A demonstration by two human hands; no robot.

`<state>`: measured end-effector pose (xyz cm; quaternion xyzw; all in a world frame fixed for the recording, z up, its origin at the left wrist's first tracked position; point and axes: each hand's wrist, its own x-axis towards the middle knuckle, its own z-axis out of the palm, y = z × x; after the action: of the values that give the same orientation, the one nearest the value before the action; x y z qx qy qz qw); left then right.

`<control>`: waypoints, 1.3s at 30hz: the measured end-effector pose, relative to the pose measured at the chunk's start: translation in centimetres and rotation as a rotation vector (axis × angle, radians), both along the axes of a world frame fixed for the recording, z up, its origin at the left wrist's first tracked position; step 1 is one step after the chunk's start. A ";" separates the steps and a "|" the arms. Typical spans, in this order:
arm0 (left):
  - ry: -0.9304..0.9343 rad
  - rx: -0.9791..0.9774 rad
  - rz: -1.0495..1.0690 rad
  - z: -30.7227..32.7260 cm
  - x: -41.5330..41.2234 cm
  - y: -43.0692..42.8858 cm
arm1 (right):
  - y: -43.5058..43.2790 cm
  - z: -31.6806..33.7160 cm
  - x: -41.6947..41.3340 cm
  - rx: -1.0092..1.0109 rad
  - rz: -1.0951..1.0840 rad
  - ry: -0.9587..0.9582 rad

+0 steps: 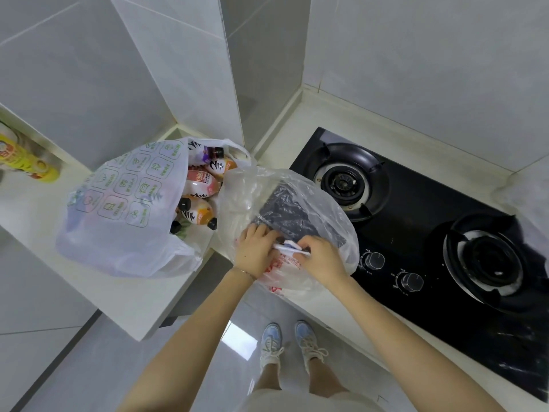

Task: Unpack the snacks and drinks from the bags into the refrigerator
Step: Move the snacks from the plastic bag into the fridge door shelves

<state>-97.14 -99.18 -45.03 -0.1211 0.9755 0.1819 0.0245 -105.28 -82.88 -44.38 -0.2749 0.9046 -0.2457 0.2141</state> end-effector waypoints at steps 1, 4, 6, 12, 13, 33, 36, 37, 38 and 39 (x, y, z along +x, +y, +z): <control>0.019 -0.004 0.009 0.3 -0.1 -0.2 | -0.1 0.5 -0.3 -0.029 -0.029 -0.007; 0.110 -0.024 0.064 1.0 -0.4 -0.5 | -0.2 2.3 -1.1 -0.120 -0.110 -0.052; 0.159 0.007 0.109 1.4 -0.6 -0.7 | -0.2 3.7 -1.4 -0.235 -0.187 -0.128; 0.189 0.181 0.154 3.2 -1.8 -0.7 | -0.4 6.3 -2.4 -0.468 -0.378 -0.186; 0.183 0.184 0.152 3.5 -2.0 -0.8 | -0.4 6.6 -2.6 -0.484 -0.407 -0.195; 0.438 0.988 0.547 11.0 1.2 -1.8 | -3.1 10.8 -1.5 -0.685 -0.318 -0.427; 0.476 0.901 0.603 11.8 3.2 -0.9 | -3.6 11.4 -1.3 -0.652 -0.232 -0.478; 0.494 0.875 0.641 11.9 4.0 -0.5 | -3.7 11.6 -1.1 -0.648 -0.198 -0.494; 0.511 0.857 0.682 11.9 4.8 0.0 | -3.7 11.7 -1.0 -0.644 -0.161 -0.504; 0.531 0.854 0.722 11.9 5.5 0.6 | -3.6 11.8 -0.7 -0.636 -0.118 -0.510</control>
<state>-91.60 -98.58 -33.09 -0.3738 0.6870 0.5768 -0.2358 -106.00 -86.48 -32.60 -0.2055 0.7157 -0.5852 0.3211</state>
